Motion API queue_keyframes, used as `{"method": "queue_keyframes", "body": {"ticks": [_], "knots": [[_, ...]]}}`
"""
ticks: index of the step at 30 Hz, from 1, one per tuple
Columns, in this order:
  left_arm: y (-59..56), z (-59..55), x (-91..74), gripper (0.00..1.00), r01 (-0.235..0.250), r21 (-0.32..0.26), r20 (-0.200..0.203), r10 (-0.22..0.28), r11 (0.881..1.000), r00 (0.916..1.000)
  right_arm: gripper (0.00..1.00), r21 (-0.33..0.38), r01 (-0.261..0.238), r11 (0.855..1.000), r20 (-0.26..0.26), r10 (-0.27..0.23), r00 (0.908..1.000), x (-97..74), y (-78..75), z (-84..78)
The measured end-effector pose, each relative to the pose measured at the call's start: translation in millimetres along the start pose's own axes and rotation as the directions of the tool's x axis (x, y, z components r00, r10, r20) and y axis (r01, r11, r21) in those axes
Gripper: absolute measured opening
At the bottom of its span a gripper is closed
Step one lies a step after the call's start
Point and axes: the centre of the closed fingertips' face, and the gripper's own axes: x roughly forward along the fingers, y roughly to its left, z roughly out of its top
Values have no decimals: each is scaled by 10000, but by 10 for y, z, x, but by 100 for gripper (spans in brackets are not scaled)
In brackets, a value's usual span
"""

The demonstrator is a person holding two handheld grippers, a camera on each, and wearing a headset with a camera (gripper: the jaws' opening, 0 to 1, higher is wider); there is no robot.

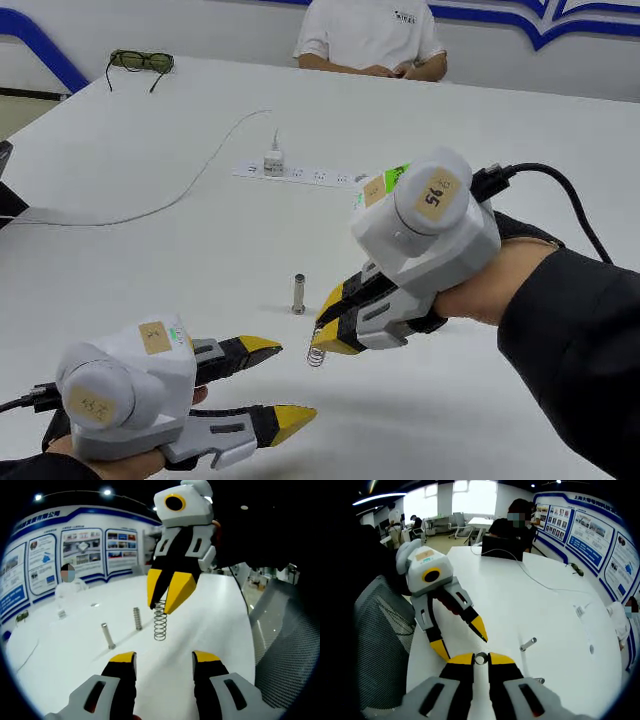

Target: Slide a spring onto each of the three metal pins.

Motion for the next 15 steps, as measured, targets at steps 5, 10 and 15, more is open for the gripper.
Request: {"method": "queue_keyframes", "body": {"ticks": [5, 10, 15], "knots": [[19, -8, -7, 47, -65, -55, 31, 66, 10000, 10000, 12, 23, 199, 9998, 43, -199, 9998, -22, -107, 36], [36, -12, -16, 47, -109, -110, 60, 110, 9999, 9999, 12, 48, 506, 9987, 109, -506, 9987, -49, -250, 94], [49, -25, -19, 47, -123, -159, 66, 124, 9998, 9999, 12, -82, 946, 9955, 48, -946, 9955, -62, -432, 145]]}}
